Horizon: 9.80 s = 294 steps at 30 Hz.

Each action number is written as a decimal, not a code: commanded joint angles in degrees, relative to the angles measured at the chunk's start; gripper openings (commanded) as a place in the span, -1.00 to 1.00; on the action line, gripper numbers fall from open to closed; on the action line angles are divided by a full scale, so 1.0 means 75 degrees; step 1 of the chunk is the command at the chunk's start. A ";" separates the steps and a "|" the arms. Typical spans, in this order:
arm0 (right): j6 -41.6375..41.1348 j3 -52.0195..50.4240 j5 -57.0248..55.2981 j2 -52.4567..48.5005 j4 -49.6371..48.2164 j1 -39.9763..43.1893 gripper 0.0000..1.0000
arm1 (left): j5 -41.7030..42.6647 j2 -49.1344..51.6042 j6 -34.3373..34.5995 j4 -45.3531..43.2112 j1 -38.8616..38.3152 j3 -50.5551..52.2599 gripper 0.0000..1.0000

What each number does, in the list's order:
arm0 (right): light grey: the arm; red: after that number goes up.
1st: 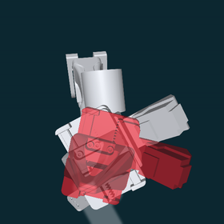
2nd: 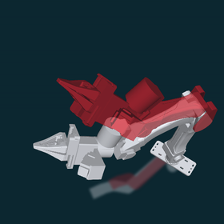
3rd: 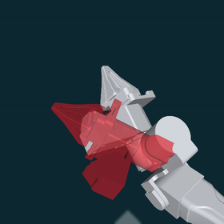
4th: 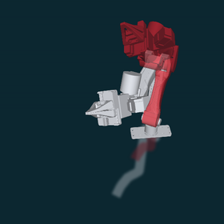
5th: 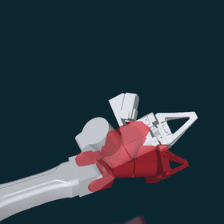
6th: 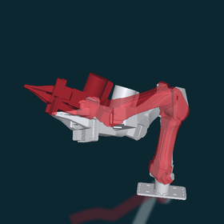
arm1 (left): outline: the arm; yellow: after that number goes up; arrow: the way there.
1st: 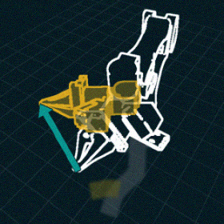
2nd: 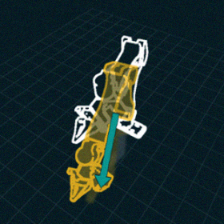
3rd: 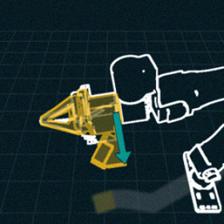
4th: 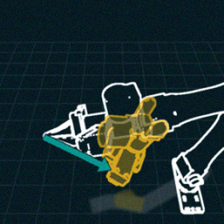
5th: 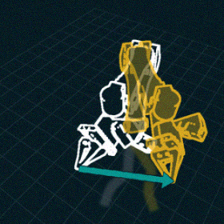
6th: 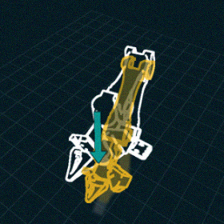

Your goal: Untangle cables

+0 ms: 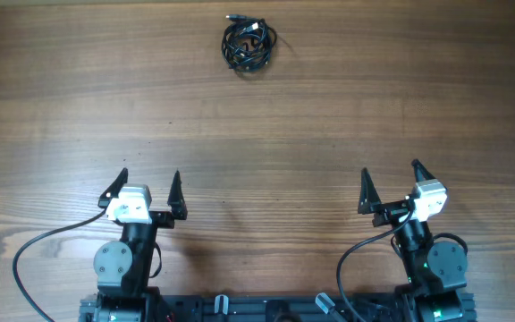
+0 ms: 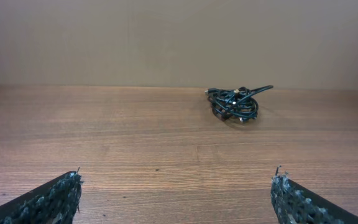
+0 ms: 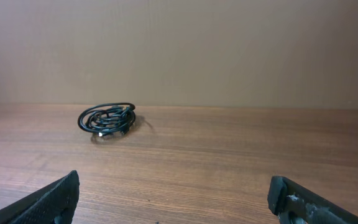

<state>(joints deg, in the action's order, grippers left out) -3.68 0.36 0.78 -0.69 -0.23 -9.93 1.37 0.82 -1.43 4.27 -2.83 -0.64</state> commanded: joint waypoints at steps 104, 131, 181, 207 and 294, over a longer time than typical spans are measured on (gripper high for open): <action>-0.0114 -0.0009 -0.0154 -0.0044 -0.0020 0.0035 1.00 | 0.0009 -0.0058 -0.0099 0.0015 0.0052 0.0041 1.00; -0.0111 -0.0009 -0.0154 -0.0880 -0.0017 0.0035 0.99 | 0.0009 -0.0058 -0.0099 0.0015 0.0052 0.0041 1.00; -0.0111 -0.0006 -0.0157 0.0064 -0.0017 0.0029 1.00 | 0.0009 -0.0058 -0.0099 0.0015 0.0052 0.0041 1.00; -0.0111 -0.0009 -0.0154 0.0073 -0.0020 0.0026 0.99 | 0.0009 -0.0058 -0.0099 0.0015 0.0052 0.0041 1.00; -0.0114 -0.0009 -0.0154 -0.0248 -0.0017 0.0026 0.99 | 0.1550 1.2351 0.2428 0.9197 -0.0157 -1.1666 0.61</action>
<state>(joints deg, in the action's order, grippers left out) -3.68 0.36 0.75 -2.31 -0.01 -9.93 13.17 93.45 17.08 73.41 -3.79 -87.50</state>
